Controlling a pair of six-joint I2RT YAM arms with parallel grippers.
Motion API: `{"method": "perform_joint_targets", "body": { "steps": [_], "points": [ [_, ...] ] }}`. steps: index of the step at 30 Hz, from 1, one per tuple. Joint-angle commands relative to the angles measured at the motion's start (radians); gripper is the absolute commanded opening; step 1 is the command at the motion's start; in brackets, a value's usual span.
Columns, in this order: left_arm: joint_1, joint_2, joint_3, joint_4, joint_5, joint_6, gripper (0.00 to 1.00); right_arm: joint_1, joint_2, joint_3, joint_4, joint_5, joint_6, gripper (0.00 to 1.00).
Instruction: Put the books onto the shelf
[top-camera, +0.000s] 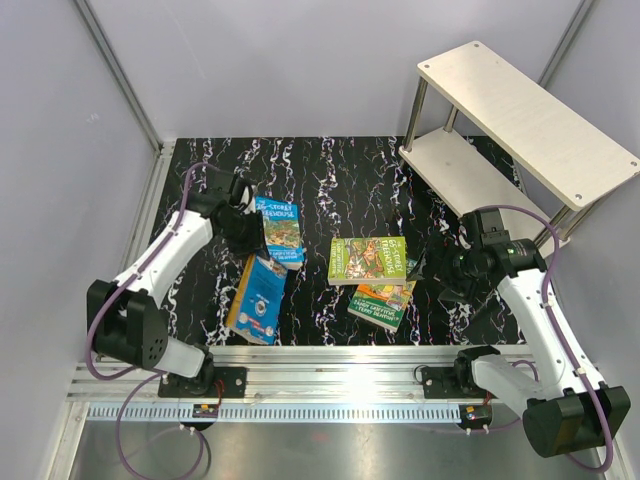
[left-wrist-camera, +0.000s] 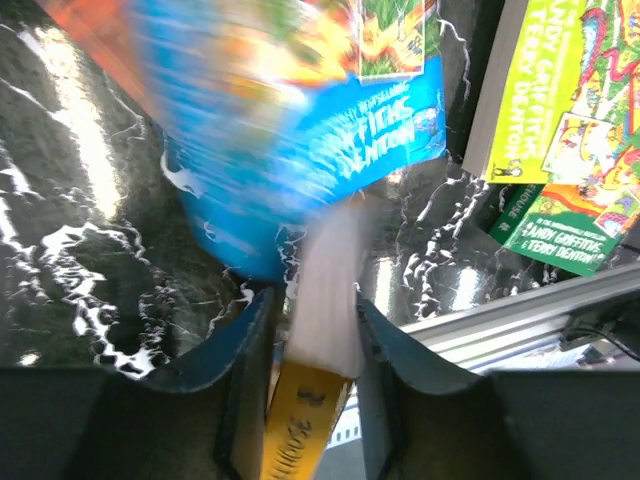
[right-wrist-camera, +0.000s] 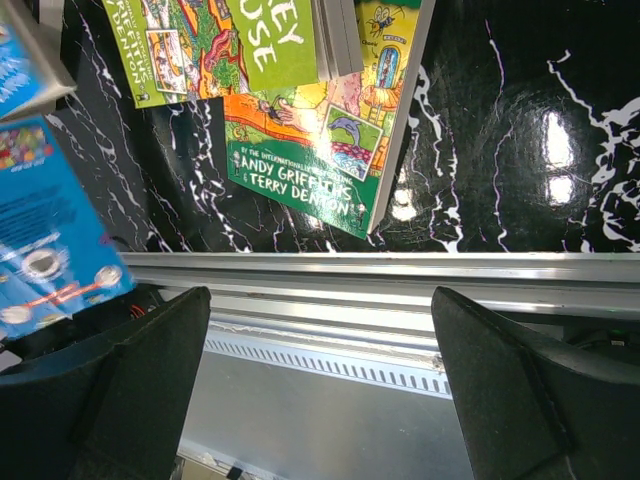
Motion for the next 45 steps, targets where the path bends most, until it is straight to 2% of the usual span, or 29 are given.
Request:
{"method": "perform_joint_targets", "body": {
  "steps": [1, 4, 7, 12, 16, 20, 22, 24, 25, 28, 31, 34, 36, 41, 45],
  "points": [
    [0.005, -0.024, -0.058, 0.046, 0.073, -0.059, 0.0, 0.006, -0.006, 0.016, 0.017, -0.026, -0.012, 1.0],
    [0.01, 0.006, -0.152, 0.292, 0.213, -0.151, 0.0, 0.005, -0.001, 0.002, 0.026, -0.038, -0.005, 1.0],
    [0.01, 0.063, -0.163, 0.379, 0.278, -0.227, 0.0, 0.006, 0.0, -0.001, 0.029, -0.045, -0.002, 1.0],
    [0.009, 0.144, -0.011, 0.326, 0.261, -0.198, 0.0, 0.006, -0.007, -0.002, 0.025, -0.042, 0.002, 1.0],
    [0.001, 0.137, -0.024, 0.293, 0.25, -0.155, 0.0, 0.006, -0.01, 0.004, 0.015, -0.029, -0.003, 1.0],
    [-0.001, 0.089, -0.04, 0.324, 0.303, -0.185, 0.0, 0.006, -0.007, 0.008, 0.029, -0.04, -0.006, 1.0],
    [-0.002, 0.071, 0.0, 0.345, 0.351, -0.228, 0.0, 0.006, -0.001, 0.01, 0.057, -0.119, -0.005, 1.0],
    [-0.005, 0.06, 0.056, 0.341, 0.376, -0.26, 0.0, 0.006, 0.02, 0.025, 0.129, -0.228, 0.003, 1.0],
    [-0.01, 0.063, 0.087, 0.332, 0.383, -0.27, 0.0, 0.006, 0.031, 0.034, 0.161, -0.34, 0.012, 1.0],
    [-0.024, 0.089, 0.225, 0.301, 0.396, -0.296, 0.0, 0.005, 0.088, 0.076, 0.299, -0.481, 0.086, 1.0],
    [-0.043, 0.126, 0.351, 0.287, 0.409, -0.317, 0.0, 0.006, 0.141, 0.084, 0.53, -0.587, 0.214, 1.0],
    [-0.068, 0.167, 0.432, 0.301, 0.439, -0.357, 0.0, 0.015, 0.189, 0.082, 0.678, -0.64, 0.305, 1.0],
    [-0.083, 0.186, 0.477, 0.321, 0.464, -0.401, 0.0, 0.021, 0.224, 0.099, 0.712, -0.654, 0.316, 1.0],
    [-0.12, 0.2, 0.491, 0.526, 0.55, -0.588, 0.0, 0.032, 0.266, 0.099, 0.802, -0.678, 0.342, 1.0],
    [-0.14, 0.213, 0.518, 0.636, 0.592, -0.673, 0.0, 0.044, 0.269, 0.056, 0.94, -0.698, 0.448, 1.0]
  ]
}}
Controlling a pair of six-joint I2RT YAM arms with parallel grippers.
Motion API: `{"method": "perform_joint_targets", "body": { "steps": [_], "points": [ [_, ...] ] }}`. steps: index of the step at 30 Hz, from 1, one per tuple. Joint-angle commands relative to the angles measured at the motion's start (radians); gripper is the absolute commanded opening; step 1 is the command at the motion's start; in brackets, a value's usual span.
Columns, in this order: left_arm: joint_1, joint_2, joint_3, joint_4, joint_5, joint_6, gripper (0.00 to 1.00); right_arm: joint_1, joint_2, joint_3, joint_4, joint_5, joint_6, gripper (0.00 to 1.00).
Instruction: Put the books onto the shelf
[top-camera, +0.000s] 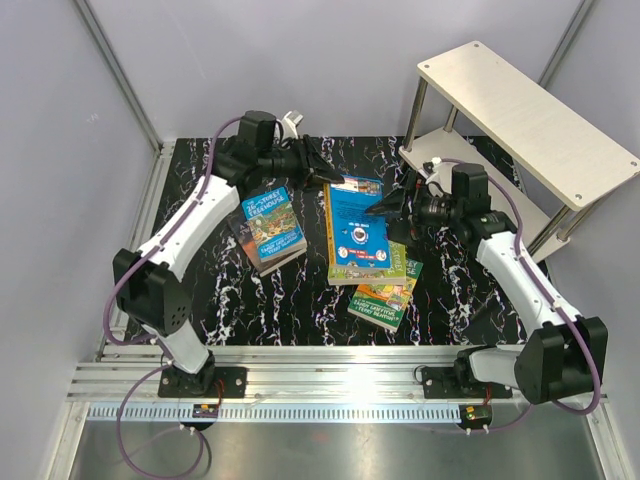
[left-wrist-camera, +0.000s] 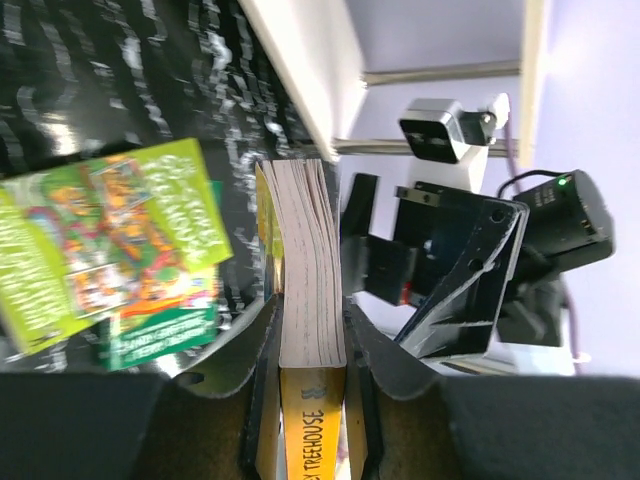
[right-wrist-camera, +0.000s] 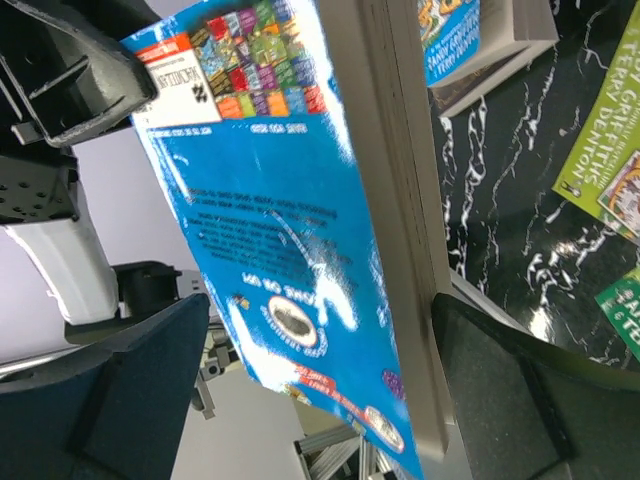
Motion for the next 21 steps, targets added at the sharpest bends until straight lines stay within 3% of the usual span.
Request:
{"method": "perform_joint_targets", "body": {
  "steps": [1, 6, 12, 21],
  "points": [
    [-0.007, -0.013, 0.07, 0.213, 0.135, -0.176, 0.0, 0.022, -0.005, -0.007, 0.19, -0.064, 0.098, 1.0],
    [-0.006, -0.01, 0.084, 0.38, 0.189, -0.328, 0.0, 0.036, -0.021, -0.023, 0.144, -0.067, 0.057, 1.0],
    [0.005, 0.012, 0.153, 0.472, 0.216, -0.431, 0.0, 0.034, -0.08, -0.087, 0.087, -0.067, 0.023, 1.0],
    [0.016, 0.01, 0.041, 0.791, 0.238, -0.653, 0.0, 0.034, -0.167, -0.159, 0.409, -0.154, 0.241, 1.0]
  ]
}}
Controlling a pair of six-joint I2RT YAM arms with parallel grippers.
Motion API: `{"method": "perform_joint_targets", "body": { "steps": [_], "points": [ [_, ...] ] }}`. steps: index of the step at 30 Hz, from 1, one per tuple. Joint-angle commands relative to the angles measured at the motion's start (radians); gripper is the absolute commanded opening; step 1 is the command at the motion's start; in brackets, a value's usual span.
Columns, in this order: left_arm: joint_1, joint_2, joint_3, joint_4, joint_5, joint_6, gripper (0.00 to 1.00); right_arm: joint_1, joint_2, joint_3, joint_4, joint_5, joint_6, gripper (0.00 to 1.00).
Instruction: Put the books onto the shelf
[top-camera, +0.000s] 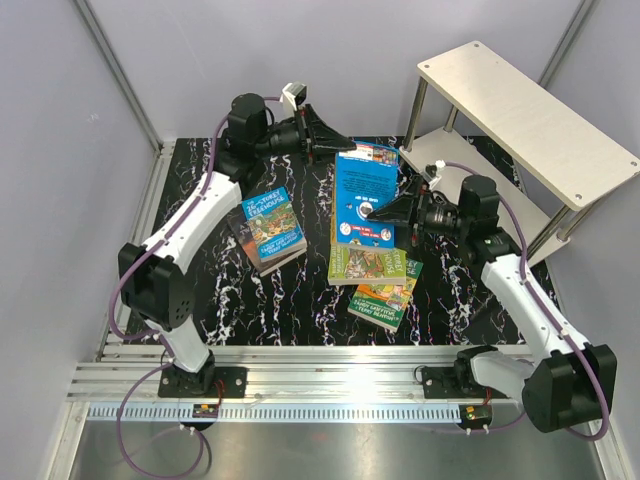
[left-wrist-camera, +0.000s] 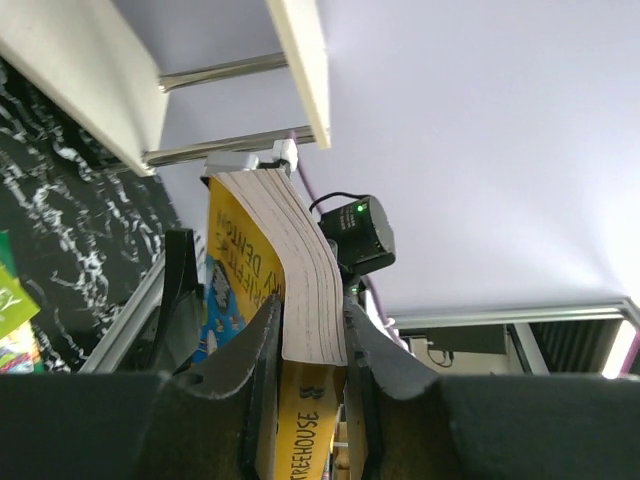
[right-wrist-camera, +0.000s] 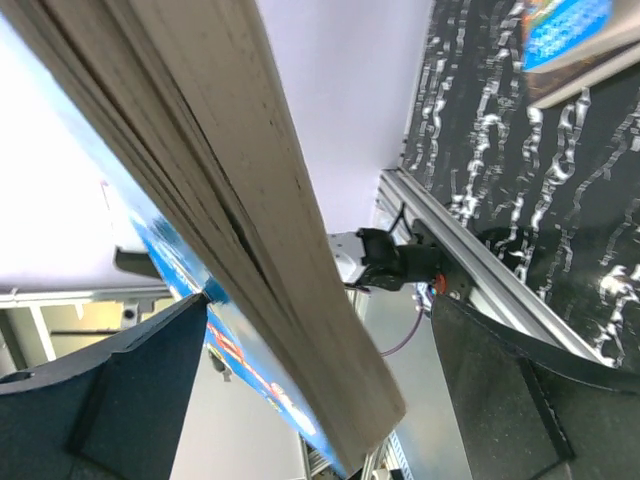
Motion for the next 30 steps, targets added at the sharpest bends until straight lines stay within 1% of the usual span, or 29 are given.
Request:
{"method": "perform_joint_targets", "body": {
  "steps": [1, 5, 6, 8, 9, 10, 11, 12, 13, 14, 15, 16, 17, 18, 19, 20, 21, 22, 23, 24, 25, 27, 28, 29, 30],
  "points": [
    [0.01, -0.037, -0.009, 0.307, 0.018, -0.241, 0.0, 0.011, -0.033, 0.009, 0.129, -0.077, 0.067, 1.0],
    [0.01, -0.028, -0.033, 0.402, 0.017, -0.309, 0.0, 0.012, -0.02, 0.042, 0.164, -0.097, 0.113, 1.0],
    [0.008, -0.028, -0.032, 0.399, 0.018, -0.309, 0.0, 0.012, -0.023, 0.042, 0.197, -0.094, 0.127, 0.95],
    [0.01, -0.026, -0.026, 0.372, 0.026, -0.271, 0.0, 0.012, -0.026, 0.042, 0.222, -0.092, 0.153, 0.8],
    [0.01, -0.028, -0.017, 0.302, 0.029, -0.242, 0.0, 0.012, -0.028, 0.043, 0.228, -0.091, 0.156, 0.59],
    [0.008, -0.029, -0.006, 0.242, 0.032, -0.202, 0.0, 0.012, -0.028, 0.049, 0.227, -0.092, 0.156, 0.48],
    [0.008, -0.029, 0.037, 0.162, 0.026, -0.085, 0.0, 0.012, -0.032, 0.052, 0.227, -0.094, 0.153, 0.39],
    [0.01, -0.028, 0.069, -0.071, 0.014, -0.003, 0.0, 0.012, -0.036, 0.056, 0.224, -0.095, 0.15, 0.19],
    [0.01, -0.023, 0.106, -0.204, -0.009, 0.084, 0.0, 0.012, -0.037, 0.071, 0.215, -0.095, 0.149, 0.09],
    [0.008, -0.019, 0.196, -0.44, -0.084, 0.246, 0.0, 0.012, -0.039, 0.086, 0.189, -0.095, 0.12, 0.0],
    [0.005, -0.007, 0.233, -0.538, -0.124, 0.315, 0.0, 0.012, -0.043, 0.103, 0.114, -0.094, 0.095, 0.0],
    [0.005, 0.0, 0.274, -0.62, -0.196, 0.373, 0.0, 0.012, -0.043, 0.147, 0.074, -0.091, 0.071, 0.0],
    [0.004, 0.007, 0.305, -0.686, -0.229, 0.456, 0.01, 0.012, -0.052, 0.173, 0.013, -0.083, 0.011, 0.0],
    [0.002, 0.013, 0.357, -0.788, -0.256, 0.488, 0.16, 0.012, -0.057, 0.204, -0.097, -0.054, -0.023, 0.0],
    [0.002, 0.015, 0.374, -0.829, -0.282, 0.517, 0.28, 0.012, -0.06, 0.277, -0.164, -0.036, -0.061, 0.0],
    [0.002, 0.015, 0.388, -0.887, -0.333, 0.568, 0.41, 0.012, -0.059, 0.32, -0.234, 0.013, -0.147, 0.0],
    [0.005, 0.012, 0.4, -0.912, -0.353, 0.591, 0.55, 0.012, -0.057, 0.363, -0.379, 0.049, -0.192, 0.0],
    [0.005, -0.002, 0.398, -0.932, -0.38, 0.613, 0.79, 0.011, -0.057, 0.449, -0.444, 0.088, -0.231, 0.0],
    [0.007, -0.012, 0.387, -0.944, -0.428, 0.651, 0.84, 0.011, -0.057, 0.482, -0.49, 0.122, -0.274, 0.0],
    [0.014, -0.026, 0.373, -0.961, -0.447, 0.666, 0.9, 0.011, -0.062, 0.502, -0.52, 0.159, -0.279, 0.0],
    [0.021, -0.058, 0.32, -0.958, -0.463, 0.677, 0.99, 0.011, -0.066, 0.544, -0.532, 0.182, -0.281, 0.0],
    [0.051, -0.097, 0.261, -0.947, -0.482, 0.699, 0.99, 0.008, -0.066, 0.594, -0.581, 0.262, -0.293, 0.0],
    [0.063, -0.112, 0.205, -0.95, -0.494, 0.708, 0.99, 0.009, -0.063, 0.661, -0.613, 0.3, -0.305, 0.0],
    [0.086, -0.15, 0.183, -0.955, -0.522, 0.726, 0.99, 0.009, -0.045, 0.705, -0.662, 0.428, -0.342, 0.0],
    [0.099, -0.166, 0.157, -0.957, -0.529, 0.735, 0.99, 0.008, -0.036, 0.748, -0.752, 0.496, -0.359, 0.0]
  ]
}}
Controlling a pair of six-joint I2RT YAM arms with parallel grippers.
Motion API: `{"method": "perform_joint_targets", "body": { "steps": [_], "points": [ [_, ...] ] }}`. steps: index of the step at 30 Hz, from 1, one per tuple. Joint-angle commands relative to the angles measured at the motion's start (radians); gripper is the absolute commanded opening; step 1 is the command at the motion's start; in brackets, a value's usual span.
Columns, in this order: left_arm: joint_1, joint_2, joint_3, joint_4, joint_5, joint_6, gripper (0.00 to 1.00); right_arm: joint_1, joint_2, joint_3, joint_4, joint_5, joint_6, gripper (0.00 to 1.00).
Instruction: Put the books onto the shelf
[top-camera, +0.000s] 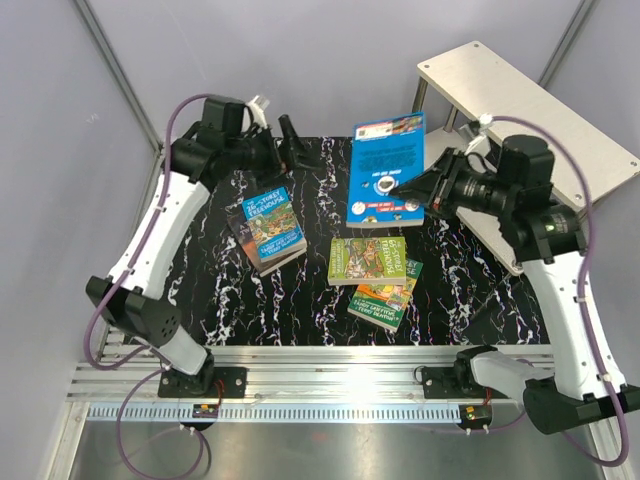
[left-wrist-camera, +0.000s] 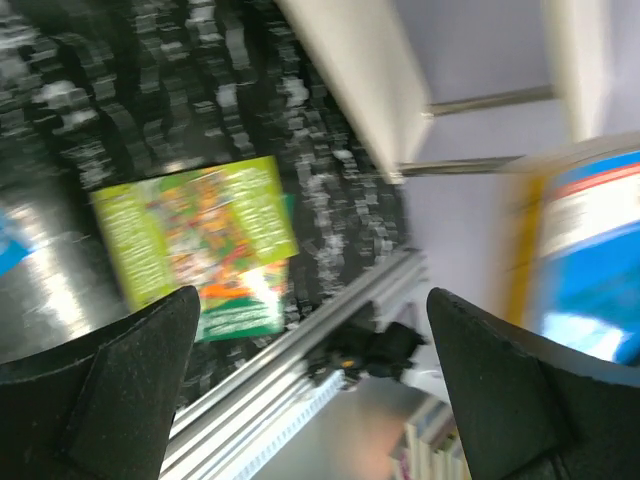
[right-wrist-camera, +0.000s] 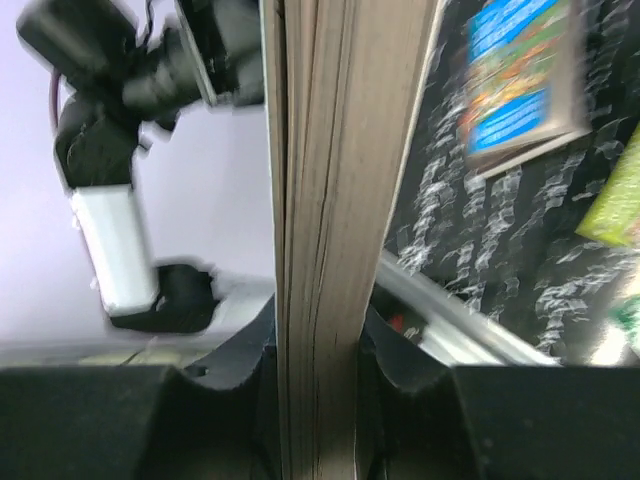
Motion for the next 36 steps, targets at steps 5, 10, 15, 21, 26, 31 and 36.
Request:
{"method": "perform_joint_targets", "body": {
  "steps": [5, 10, 15, 21, 26, 31, 36],
  "points": [
    [0.093, -0.134, -0.208, -0.082, -0.119, 0.144, 0.99, -0.05, 0.105, 0.457, -0.305, 0.666, -0.224, 0.0],
    [0.092, -0.189, -0.33, -0.03, -0.081, 0.143, 0.99, -0.296, 0.303, 0.739, -0.404, 0.629, -0.212, 0.0],
    [0.092, -0.226, -0.411, -0.013, -0.067, 0.155, 0.99, -0.572, 0.417, 0.759, -0.375, 0.387, -0.117, 0.0],
    [0.093, -0.27, -0.472, 0.013, -0.052, 0.164, 0.99, -0.721, 0.524, 0.709, -0.272, 0.166, 0.024, 0.0],
    [0.095, -0.295, -0.532, 0.043, -0.03, 0.158, 0.99, -0.736, 0.518, 0.722, -0.301, 0.235, -0.013, 0.0],
    [0.098, -0.3, -0.566, 0.063, -0.018, 0.156, 0.99, -0.747, 0.524, 0.707, -0.371, 0.264, -0.033, 0.24],
    [0.102, -0.289, -0.565, 0.062, -0.01, 0.169, 0.99, -0.752, 0.541, 0.718, -0.456, 0.27, -0.059, 0.91]
  ]
}}
